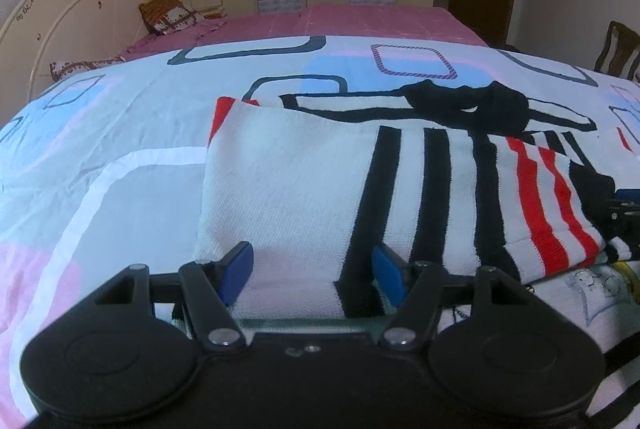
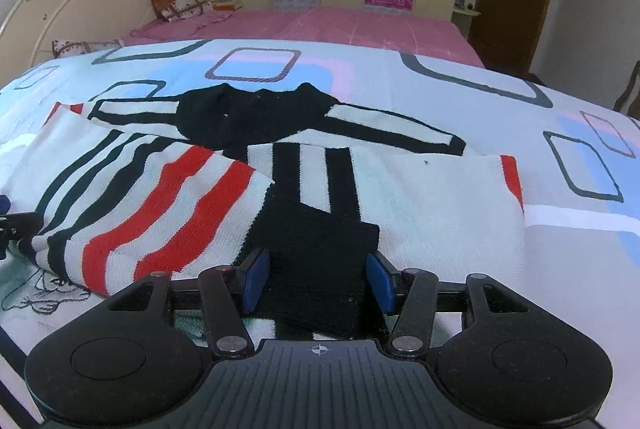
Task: Fold small clothes
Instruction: 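Move both tools to the black hem of the sweater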
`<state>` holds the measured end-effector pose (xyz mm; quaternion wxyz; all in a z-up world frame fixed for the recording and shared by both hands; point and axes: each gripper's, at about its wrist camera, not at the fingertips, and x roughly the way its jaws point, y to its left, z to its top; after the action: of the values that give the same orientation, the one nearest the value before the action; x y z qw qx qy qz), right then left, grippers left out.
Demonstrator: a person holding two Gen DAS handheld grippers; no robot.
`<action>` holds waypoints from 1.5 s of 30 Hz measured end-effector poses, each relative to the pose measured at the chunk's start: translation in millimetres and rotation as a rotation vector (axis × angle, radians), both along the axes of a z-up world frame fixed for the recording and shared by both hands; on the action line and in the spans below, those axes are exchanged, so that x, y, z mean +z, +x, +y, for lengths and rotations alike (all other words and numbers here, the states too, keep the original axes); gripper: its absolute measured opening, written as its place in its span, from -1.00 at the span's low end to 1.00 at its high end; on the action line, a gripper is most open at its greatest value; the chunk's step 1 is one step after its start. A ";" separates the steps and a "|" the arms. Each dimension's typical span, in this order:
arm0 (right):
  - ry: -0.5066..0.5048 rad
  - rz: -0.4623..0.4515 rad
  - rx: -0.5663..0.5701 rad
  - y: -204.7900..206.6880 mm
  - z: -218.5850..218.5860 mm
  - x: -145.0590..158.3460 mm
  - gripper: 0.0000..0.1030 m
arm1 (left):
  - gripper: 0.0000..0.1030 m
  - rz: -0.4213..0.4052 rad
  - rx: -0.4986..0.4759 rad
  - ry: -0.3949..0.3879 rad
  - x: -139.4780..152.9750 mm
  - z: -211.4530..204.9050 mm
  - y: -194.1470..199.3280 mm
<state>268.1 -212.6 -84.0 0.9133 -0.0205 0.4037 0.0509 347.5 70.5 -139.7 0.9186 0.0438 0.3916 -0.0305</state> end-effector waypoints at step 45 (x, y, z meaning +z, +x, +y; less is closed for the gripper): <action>-0.090 0.047 0.077 -213.1 35.3 14.1 0.18 | 0.49 0.104 -0.200 0.069 7.5 -7.3 -184.3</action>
<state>55.0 -177.3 -69.9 0.8990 -0.0761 0.4259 0.0682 163.2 63.1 -132.2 0.8873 0.1127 0.4332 -0.1109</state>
